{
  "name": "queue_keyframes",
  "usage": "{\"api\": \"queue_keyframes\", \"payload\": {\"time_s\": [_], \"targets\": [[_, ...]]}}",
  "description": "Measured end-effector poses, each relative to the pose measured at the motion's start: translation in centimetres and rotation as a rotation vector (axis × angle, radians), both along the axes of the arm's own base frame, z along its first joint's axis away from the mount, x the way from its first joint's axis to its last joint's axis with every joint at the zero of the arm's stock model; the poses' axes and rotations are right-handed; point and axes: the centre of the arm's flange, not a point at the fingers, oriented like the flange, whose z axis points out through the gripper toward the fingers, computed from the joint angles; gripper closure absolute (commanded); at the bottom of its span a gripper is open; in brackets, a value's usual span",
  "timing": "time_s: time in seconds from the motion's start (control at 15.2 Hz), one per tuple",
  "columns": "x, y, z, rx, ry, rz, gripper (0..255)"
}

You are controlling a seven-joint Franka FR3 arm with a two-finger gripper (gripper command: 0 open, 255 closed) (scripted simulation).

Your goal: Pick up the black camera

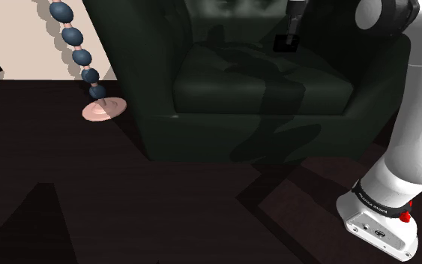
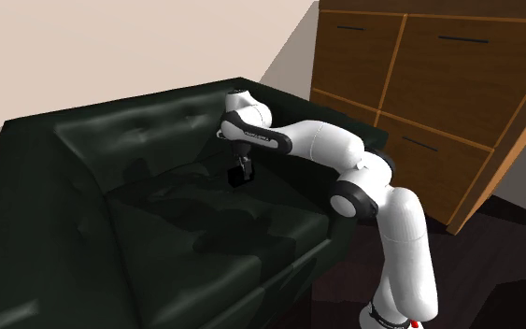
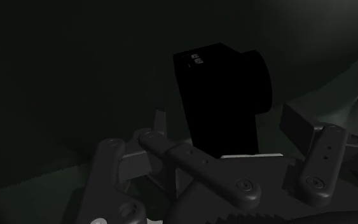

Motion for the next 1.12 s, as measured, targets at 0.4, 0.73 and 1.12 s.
{"api": "queue_keyframes", "payload": {"time_s": [0.4,0.73,1.12], "targets": [[0.0,0.0,-1.1,0.0,-0.001,0.001,255],[0.0,0.0,-1.1,0.0,-0.002,0.001,255],[0.0,-0.1,0.3,0.0,0.0,0.0,255]]}}
